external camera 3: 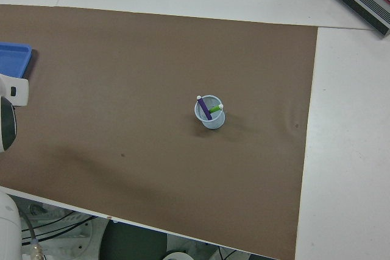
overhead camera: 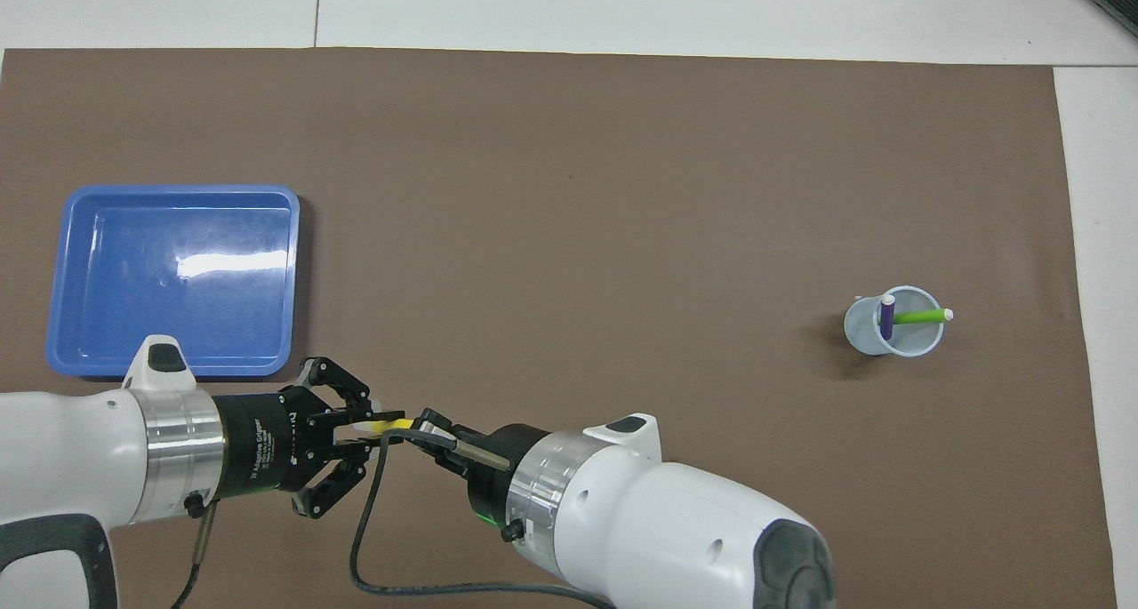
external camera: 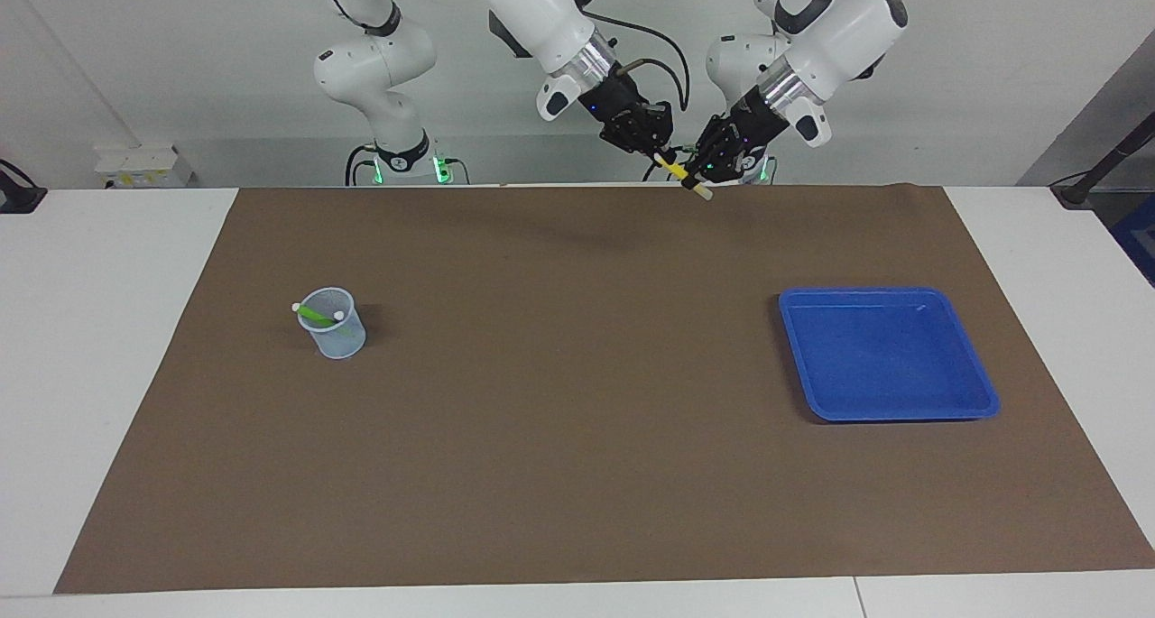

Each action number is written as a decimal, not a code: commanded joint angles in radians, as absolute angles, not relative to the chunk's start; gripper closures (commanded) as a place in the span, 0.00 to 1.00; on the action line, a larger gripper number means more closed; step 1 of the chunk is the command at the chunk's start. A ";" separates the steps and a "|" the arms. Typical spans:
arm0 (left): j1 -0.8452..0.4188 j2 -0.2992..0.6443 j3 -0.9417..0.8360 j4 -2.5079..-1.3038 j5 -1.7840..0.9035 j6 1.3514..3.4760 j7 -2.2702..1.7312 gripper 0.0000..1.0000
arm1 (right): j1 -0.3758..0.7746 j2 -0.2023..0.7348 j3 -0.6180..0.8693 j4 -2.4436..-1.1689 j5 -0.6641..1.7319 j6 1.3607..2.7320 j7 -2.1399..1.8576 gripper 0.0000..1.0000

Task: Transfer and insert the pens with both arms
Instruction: 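Open the left gripper while the right gripper pulls the yellow pen away, then carry the yellow pen to the cup with the right gripper, then lower the yellow pen into the cup with the right gripper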

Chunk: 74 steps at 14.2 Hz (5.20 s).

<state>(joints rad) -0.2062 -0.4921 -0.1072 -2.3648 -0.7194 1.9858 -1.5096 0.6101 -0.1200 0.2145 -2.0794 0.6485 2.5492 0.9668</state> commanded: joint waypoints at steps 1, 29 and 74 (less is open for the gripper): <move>-0.225 -0.528 -0.098 -2.395 -0.729 1.996 -1.506 0.00 | 0.588 -0.121 0.215 -2.088 0.673 2.540 0.867 1.00; 0.232 -0.448 -0.075 -2.212 -0.229 1.701 -0.207 0.00 | -0.162 -0.153 0.206 -2.095 -0.143 1.963 -1.079 1.00; -0.008 -0.124 -0.005 -1.770 0.044 1.703 -0.063 0.00 | 0.014 0.020 0.080 -1.577 0.017 1.448 -0.264 0.00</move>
<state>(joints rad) 0.0057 -0.1285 -0.0078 -1.7974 -0.0140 1.7136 -0.0066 0.0015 0.0012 0.0944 -1.6145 0.0196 1.4684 -0.2824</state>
